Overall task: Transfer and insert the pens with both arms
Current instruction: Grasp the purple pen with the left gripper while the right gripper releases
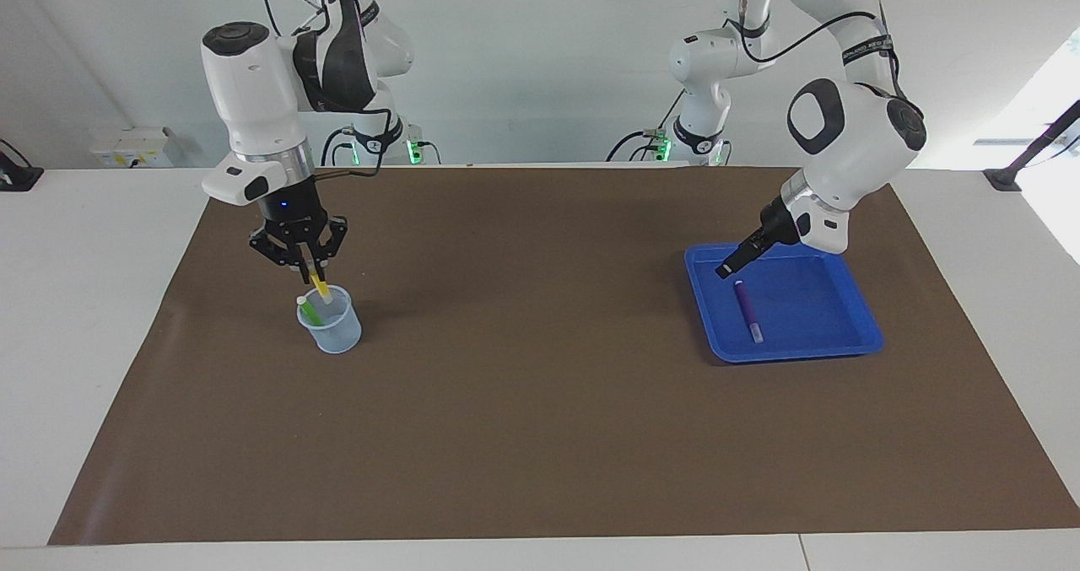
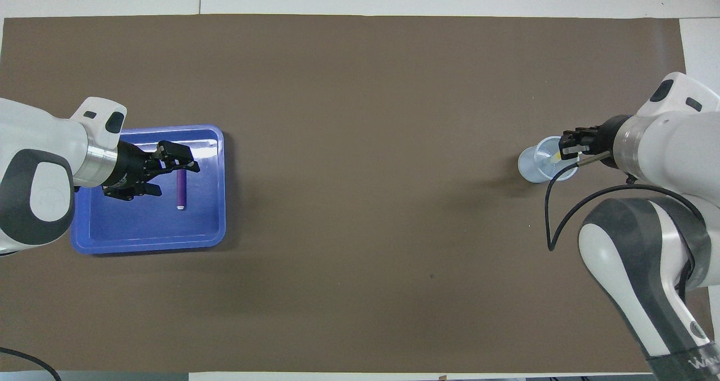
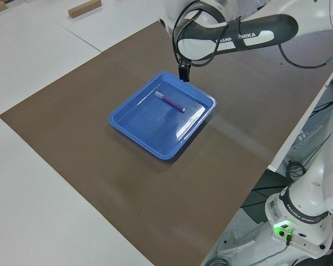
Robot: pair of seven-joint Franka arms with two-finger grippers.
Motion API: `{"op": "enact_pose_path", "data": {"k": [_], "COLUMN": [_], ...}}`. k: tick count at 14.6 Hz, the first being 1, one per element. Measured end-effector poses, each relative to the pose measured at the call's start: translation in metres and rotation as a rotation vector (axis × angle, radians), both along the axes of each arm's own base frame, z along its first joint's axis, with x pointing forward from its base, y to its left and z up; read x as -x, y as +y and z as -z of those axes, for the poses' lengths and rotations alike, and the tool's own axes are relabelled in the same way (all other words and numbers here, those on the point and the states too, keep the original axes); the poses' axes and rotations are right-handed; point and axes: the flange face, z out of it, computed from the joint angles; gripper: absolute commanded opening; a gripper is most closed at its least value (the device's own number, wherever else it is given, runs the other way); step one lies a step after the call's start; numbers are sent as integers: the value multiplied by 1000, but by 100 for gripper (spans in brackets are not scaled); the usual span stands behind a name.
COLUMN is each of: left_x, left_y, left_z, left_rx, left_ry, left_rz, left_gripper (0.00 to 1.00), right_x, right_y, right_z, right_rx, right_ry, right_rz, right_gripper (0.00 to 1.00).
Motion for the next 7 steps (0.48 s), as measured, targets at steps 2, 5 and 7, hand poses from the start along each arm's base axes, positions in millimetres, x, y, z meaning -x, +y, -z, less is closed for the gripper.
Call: {"op": "enact_pose_path", "data": {"k": [2,5,7], "left_x": [-3,-11,-16], "left_y": [1,4,6], "left_z": [14,36,51], "left_rx": [-58,-118,-116], "left_ry": [-12,-53,-75], "left_rz": [117,305,373], "left_gripper": [100,100,99], "right_x": [5,11,15], "right_y": [-3,-9,-12], "right_z": [10,24,33], "right_rx": [0,-1,-1], "right_ry": [-10,-14,-21], "right_rz": [4,14,18], "right_gripper": [0,0,0]}}
